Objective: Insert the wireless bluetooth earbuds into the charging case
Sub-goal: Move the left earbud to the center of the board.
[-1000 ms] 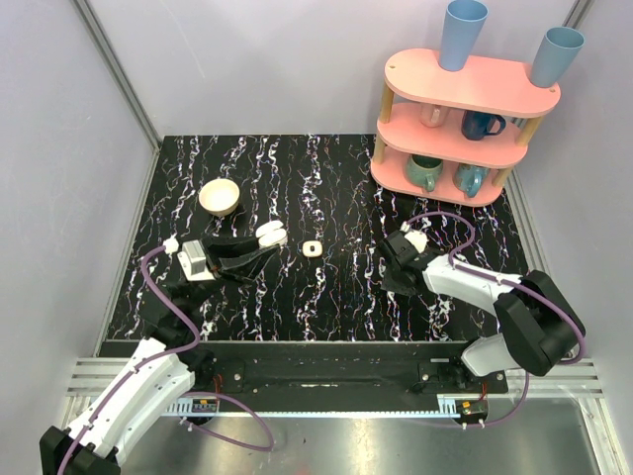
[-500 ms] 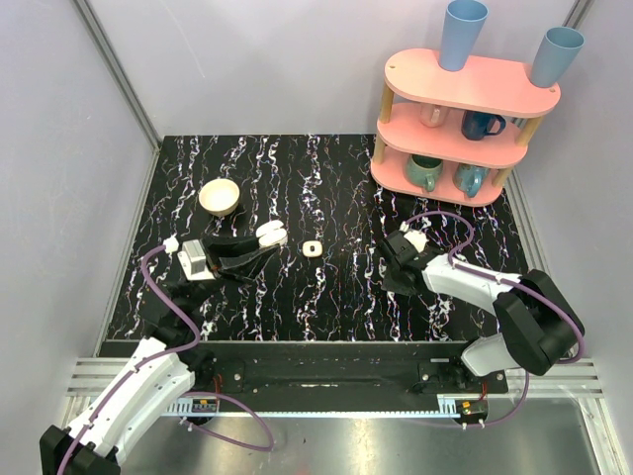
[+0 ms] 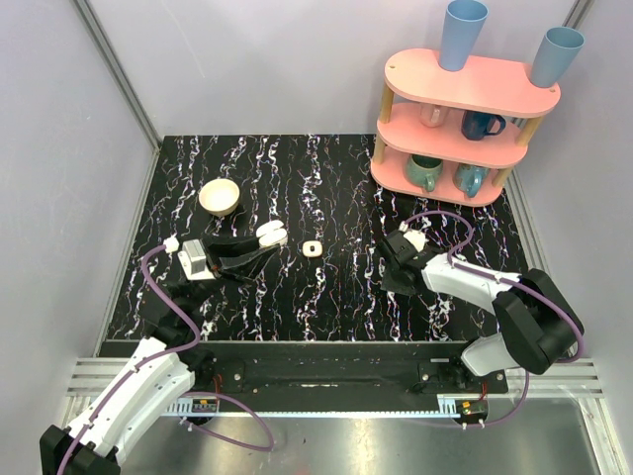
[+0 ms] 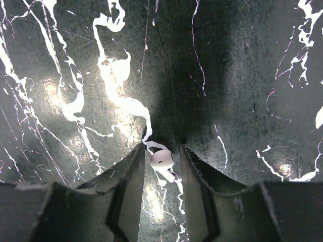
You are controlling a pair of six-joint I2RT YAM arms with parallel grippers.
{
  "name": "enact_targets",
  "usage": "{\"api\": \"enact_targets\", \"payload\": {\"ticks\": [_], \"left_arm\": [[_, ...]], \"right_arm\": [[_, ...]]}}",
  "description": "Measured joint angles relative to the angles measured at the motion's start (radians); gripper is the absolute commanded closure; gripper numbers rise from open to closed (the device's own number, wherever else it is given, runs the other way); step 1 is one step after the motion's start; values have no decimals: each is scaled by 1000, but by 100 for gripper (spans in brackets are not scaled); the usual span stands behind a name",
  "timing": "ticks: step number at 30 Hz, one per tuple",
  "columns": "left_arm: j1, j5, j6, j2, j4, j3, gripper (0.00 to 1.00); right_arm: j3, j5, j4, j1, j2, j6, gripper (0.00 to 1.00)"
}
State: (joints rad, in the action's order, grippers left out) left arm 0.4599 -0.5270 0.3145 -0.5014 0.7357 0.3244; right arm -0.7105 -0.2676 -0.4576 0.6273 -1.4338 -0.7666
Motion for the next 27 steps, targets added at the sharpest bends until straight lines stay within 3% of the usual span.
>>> {"api": "enact_targets", "payload": {"ticks": [27], "left_arm": [[2, 0, 0, 0, 0, 0, 100]], "right_arm": [[-10, -11, -12, 24, -11, -9, 62]]}}
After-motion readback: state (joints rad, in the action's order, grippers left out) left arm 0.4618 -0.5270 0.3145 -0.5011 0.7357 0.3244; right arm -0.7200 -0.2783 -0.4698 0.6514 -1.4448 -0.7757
